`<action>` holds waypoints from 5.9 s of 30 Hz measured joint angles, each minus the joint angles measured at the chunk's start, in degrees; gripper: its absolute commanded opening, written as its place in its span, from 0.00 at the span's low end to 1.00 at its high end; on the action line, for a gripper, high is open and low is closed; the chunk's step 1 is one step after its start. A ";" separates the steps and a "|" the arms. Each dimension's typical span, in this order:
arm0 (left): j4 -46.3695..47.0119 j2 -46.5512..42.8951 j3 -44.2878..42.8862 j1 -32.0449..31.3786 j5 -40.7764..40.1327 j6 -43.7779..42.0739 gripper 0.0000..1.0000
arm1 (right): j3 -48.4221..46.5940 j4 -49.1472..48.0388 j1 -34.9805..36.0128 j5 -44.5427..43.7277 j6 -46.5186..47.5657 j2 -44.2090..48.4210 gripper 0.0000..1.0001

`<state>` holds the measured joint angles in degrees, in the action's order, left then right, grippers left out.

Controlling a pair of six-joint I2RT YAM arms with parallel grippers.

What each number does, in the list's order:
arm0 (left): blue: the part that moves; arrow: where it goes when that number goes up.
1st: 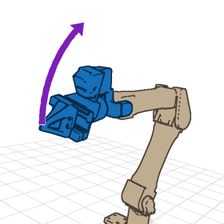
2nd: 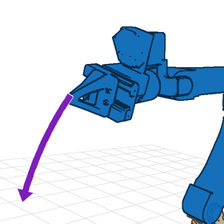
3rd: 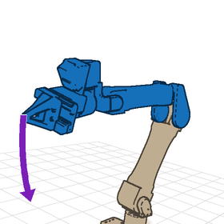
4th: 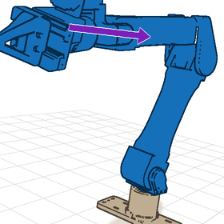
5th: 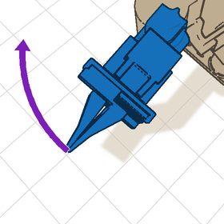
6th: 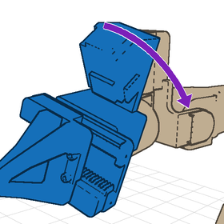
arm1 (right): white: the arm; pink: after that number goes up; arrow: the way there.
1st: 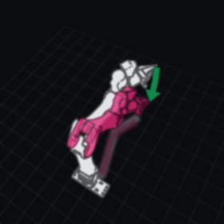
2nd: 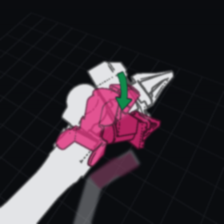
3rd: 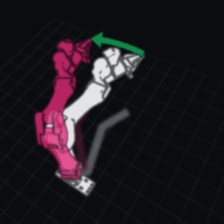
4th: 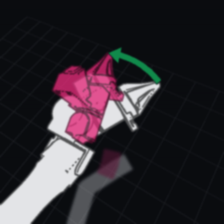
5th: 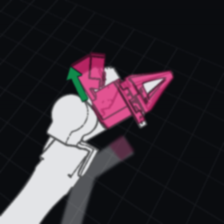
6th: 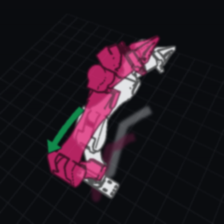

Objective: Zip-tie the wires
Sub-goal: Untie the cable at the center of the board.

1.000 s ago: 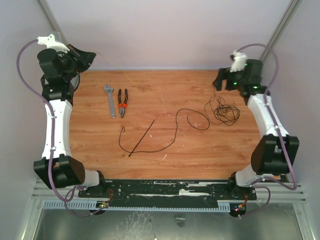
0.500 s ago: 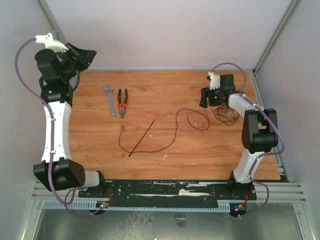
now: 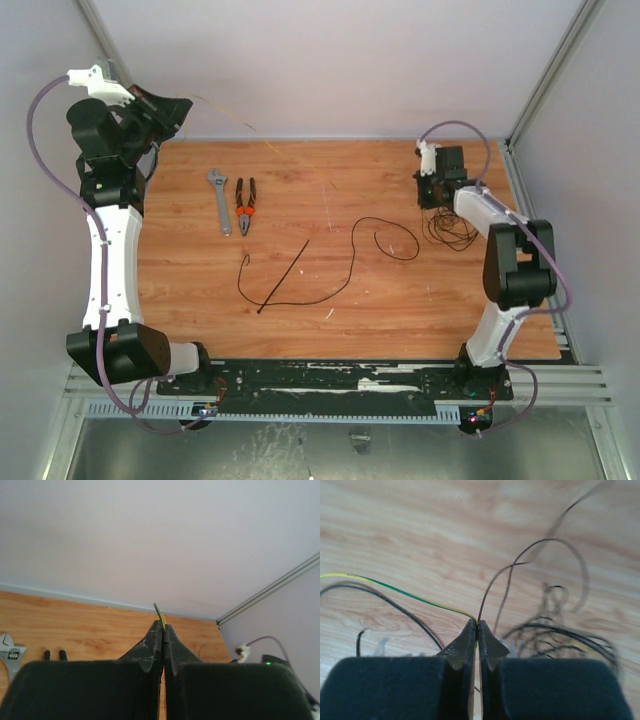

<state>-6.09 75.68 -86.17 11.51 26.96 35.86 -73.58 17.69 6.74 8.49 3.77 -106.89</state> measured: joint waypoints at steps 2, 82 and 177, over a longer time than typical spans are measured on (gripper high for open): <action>0.00 0.00 0.00 0.00 0.13 0.00 0.00 | -0.26 0.26 -0.15 -3.15 0.02 4.35 0.00; 30.21 35.28 0.83 -42.91 -5.35 4.94 0.33 | -8.83 4.85 -7.98 6.25 -0.74 24.02 0.00; 16.68 58.93 -52.70 -46.69 -7.89 0.39 0.00 | 4.15 -27.98 -4.44 25.24 -15.13 7.78 0.56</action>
<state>10.59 134.61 -138.87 -35.18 19.07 36.25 -69.43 -10.28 2.31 33.74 -11.35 -99.11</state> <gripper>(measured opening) 0.022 0.676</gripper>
